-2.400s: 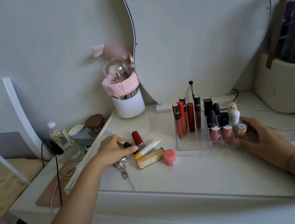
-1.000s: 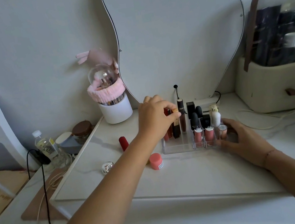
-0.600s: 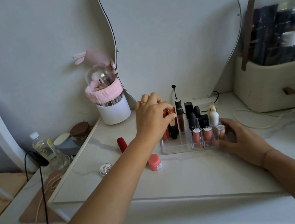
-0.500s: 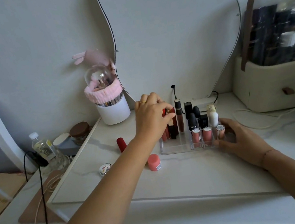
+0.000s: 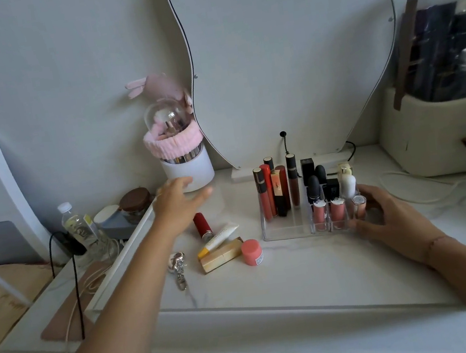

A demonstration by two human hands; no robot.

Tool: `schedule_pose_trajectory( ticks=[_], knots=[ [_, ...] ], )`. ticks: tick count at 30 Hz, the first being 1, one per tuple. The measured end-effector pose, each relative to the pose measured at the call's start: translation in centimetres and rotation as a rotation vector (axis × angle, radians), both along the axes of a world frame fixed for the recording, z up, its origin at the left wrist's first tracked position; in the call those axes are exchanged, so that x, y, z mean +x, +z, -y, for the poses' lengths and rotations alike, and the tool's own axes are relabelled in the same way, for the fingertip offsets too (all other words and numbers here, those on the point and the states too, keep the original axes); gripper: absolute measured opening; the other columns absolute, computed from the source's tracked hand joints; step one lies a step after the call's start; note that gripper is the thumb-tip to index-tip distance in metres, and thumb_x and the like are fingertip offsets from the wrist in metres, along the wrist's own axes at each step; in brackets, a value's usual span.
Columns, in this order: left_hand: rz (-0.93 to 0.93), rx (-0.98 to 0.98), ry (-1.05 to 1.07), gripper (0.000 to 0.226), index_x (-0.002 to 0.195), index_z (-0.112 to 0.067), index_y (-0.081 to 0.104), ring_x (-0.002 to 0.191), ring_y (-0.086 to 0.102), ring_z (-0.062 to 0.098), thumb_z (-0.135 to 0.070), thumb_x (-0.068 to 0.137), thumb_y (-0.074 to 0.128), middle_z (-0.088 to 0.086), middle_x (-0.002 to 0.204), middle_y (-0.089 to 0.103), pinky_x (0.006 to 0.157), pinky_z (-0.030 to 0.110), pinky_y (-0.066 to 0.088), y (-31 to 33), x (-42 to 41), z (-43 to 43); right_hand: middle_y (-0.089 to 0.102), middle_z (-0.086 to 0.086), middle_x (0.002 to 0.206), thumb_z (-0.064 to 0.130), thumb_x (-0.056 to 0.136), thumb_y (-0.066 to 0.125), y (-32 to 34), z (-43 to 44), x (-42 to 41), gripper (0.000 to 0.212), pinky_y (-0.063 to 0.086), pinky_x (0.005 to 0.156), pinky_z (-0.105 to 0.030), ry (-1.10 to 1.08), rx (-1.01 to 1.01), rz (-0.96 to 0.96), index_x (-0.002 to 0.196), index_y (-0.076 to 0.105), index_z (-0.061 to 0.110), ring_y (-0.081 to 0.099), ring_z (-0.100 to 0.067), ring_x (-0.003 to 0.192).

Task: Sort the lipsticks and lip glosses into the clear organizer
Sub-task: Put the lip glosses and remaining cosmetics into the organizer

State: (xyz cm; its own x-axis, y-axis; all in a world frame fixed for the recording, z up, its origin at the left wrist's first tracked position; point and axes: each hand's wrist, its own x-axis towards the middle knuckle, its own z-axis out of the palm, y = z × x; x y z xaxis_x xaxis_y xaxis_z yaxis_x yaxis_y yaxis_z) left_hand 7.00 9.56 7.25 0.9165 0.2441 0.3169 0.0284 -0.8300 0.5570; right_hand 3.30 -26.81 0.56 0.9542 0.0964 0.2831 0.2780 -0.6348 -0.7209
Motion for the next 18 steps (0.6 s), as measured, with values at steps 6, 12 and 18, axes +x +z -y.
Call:
schedule_pose_trajectory(
  ticks=[6, 12, 18],
  knots=[
    [-0.433, -0.031, -0.088, 0.078, 0.130, -0.017, 0.050, 0.125, 0.043, 0.023, -0.055, 0.066, 0.075, 0.007, 0.131, 0.051, 0.105, 0.043, 0.037, -2.5, 0.4, -3.2, 0.059, 0.008, 0.108, 0.032, 0.072, 0.076, 0.1, 0.0, -0.1, 0.067, 0.037, 0.081, -0.024, -0.011, -0.019, -0.002, 0.131, 0.044, 0.025, 0.055, -0.010, 0.098],
    [-0.364, -0.178, -0.157, 0.045, 0.095, -0.022, 0.062, 0.090, 0.059, 0.010, -0.043, 0.060, 0.083, 0.001, 0.102, 0.065, 0.077, 0.024, 0.046, -3.8, 0.8, -3.1, 0.059, 0.010, 0.105, 0.030, 0.073, 0.075, 0.0, 0.0, 0.0, 0.065, 0.037, 0.079, -0.024, -0.012, -0.021, 0.007, 0.130, 0.045, 0.026, 0.055, -0.009, 0.096],
    [-0.267, -0.263, -0.059, 0.055, 0.111, -0.017, 0.056, 0.096, 0.060, 0.020, -0.036, 0.066, 0.081, 0.000, 0.099, 0.062, 0.083, 0.030, 0.045, -4.9, 0.4, -2.8, 0.059, 0.010, 0.104, 0.032, 0.071, 0.076, -0.1, 0.1, 0.0, 0.066, 0.038, 0.078, -0.025, -0.014, -0.022, 0.009, 0.130, 0.044, 0.028, 0.056, -0.010, 0.095]
  ],
)
